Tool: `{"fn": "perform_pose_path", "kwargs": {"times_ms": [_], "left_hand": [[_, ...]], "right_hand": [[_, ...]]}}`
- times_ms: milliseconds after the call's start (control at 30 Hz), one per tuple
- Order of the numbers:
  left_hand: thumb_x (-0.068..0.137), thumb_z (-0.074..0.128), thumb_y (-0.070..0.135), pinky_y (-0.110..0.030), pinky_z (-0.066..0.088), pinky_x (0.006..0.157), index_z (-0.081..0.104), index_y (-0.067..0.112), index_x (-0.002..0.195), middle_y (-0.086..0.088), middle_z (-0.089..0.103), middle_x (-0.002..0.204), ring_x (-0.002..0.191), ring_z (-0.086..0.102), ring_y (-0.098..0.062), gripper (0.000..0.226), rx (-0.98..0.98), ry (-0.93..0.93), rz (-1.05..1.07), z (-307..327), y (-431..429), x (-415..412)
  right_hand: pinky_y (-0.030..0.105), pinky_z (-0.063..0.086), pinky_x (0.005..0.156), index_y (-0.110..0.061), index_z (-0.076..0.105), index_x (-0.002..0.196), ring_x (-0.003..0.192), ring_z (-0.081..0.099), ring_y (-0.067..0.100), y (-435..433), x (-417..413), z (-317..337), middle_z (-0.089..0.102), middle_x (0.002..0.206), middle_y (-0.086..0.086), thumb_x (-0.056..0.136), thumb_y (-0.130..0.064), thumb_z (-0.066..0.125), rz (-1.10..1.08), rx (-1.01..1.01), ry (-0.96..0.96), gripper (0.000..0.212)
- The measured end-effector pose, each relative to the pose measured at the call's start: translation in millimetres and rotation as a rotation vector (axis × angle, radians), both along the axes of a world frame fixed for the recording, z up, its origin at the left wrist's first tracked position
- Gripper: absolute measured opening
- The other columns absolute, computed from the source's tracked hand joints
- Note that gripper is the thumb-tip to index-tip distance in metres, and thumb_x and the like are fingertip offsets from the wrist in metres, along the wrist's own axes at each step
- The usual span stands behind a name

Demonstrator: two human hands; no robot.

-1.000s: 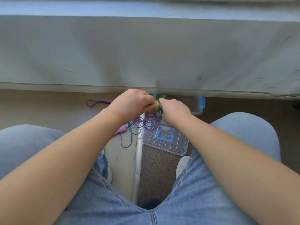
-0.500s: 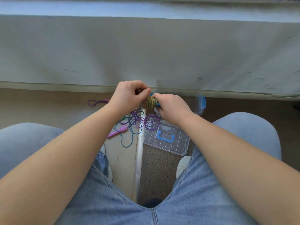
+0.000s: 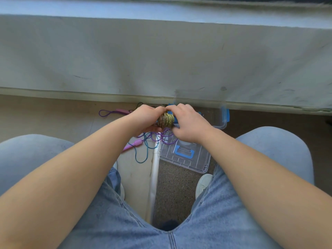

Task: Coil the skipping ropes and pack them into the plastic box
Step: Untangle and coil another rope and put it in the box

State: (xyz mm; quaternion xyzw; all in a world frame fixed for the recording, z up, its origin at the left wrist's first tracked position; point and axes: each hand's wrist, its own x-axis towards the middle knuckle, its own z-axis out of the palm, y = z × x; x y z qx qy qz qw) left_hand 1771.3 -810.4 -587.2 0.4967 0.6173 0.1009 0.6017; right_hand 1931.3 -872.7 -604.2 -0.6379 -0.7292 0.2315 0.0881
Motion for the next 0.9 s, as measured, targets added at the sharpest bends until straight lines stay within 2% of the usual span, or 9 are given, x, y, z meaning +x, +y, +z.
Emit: {"fn": "perform_pose_path", "kwargs": {"times_ms": [67, 200, 300, 367, 533, 633, 767, 900], "left_hand": [[0.095, 0.056, 0.028, -0.045, 0.061, 0.082, 0.069, 0.001, 0.102, -0.017, 0.071, 0.092, 0.076, 0.075, -0.03, 0.031, -0.012, 0.02, 0.031, -5, -1, 0], [0.093, 0.054, 0.027, -0.042, 0.062, 0.078, 0.072, 0.005, 0.096, -0.014, 0.075, 0.087, 0.08, 0.076, -0.031, 0.029, 0.001, 0.036, 0.079, -6, -2, 1], [0.092, 0.054, 0.042, -0.044, 0.062, 0.08, 0.072, 0.008, 0.092, -0.016, 0.075, 0.091, 0.08, 0.075, -0.033, 0.038, 0.004, 0.011, 0.133, -6, -1, 4], [0.094, 0.05, 0.051, -0.046, 0.061, 0.082, 0.069, 0.006, 0.099, -0.016, 0.074, 0.095, 0.081, 0.075, -0.033, 0.049, -0.014, -0.029, 0.155, -6, 1, 6], [0.102, 0.038, 0.05, -0.039, 0.062, 0.077, 0.06, 0.0, 0.117, -0.026, 0.07, 0.102, 0.088, 0.073, -0.035, 0.057, -0.047, -0.099, 0.072, 2, 1, 11], [0.104, 0.035, 0.048, -0.039, 0.062, 0.079, 0.054, 0.009, 0.125, -0.03, 0.068, 0.104, 0.089, 0.073, -0.037, 0.048, -0.075, -0.162, 0.023, 8, -1, 11], [0.103, 0.049, 0.037, -0.033, 0.062, 0.073, 0.051, 0.009, 0.125, -0.025, 0.067, 0.105, 0.081, 0.074, -0.031, 0.035, -0.01, -0.246, 0.007, 11, -2, 12], [0.099, 0.06, 0.02, -0.026, 0.061, 0.066, 0.058, 0.003, 0.107, -0.024, 0.07, 0.099, 0.072, 0.075, -0.025, 0.018, 0.065, -0.265, 0.091, 6, -4, 10]], "right_hand": [[0.049, 0.042, 0.1, -0.029, 0.038, 0.147, 0.123, 0.042, 0.026, -2, -3, 3, 0.051, 0.129, 0.001, 0.082, -0.043, 0.056, 0.011, 0.003, -0.023, 0.07], [0.042, 0.045, 0.098, -0.027, 0.056, 0.135, 0.115, 0.054, 0.02, -3, -11, 6, 0.063, 0.119, -0.004, 0.083, -0.061, 0.061, -0.057, 0.163, 0.146, 0.062], [0.04, 0.048, 0.097, -0.026, 0.067, 0.129, 0.111, 0.062, 0.02, 0, -10, 3, 0.07, 0.116, 0.0, 0.086, -0.048, 0.071, -0.138, 0.153, 0.243, 0.048], [0.039, 0.049, 0.095, -0.028, 0.071, 0.125, 0.111, 0.063, 0.021, 1, -8, 4, 0.073, 0.117, 0.001, 0.088, -0.045, 0.071, -0.216, 0.145, 0.255, 0.041], [0.032, 0.052, 0.093, -0.041, 0.073, 0.117, 0.106, 0.066, 0.014, 3, -3, 7, 0.076, 0.11, -0.01, 0.088, -0.039, 0.068, -0.334, 0.095, 0.366, 0.03], [0.026, 0.052, 0.083, -0.042, 0.075, 0.111, 0.09, 0.066, 0.005, 2, 0, 8, 0.078, 0.099, -0.011, 0.087, -0.034, 0.068, -0.398, 0.071, 0.447, 0.027], [0.025, 0.052, 0.093, -0.029, 0.079, 0.109, 0.1, 0.067, 0.0, 6, 4, 11, 0.077, 0.106, -0.01, 0.085, -0.028, 0.074, -0.524, 0.097, 0.591, 0.024], [0.026, 0.052, 0.096, -0.024, 0.079, 0.108, 0.101, 0.067, 0.001, 7, 4, 12, 0.077, 0.106, -0.007, 0.084, -0.024, 0.075, -0.544, 0.095, 0.631, 0.024]]}}
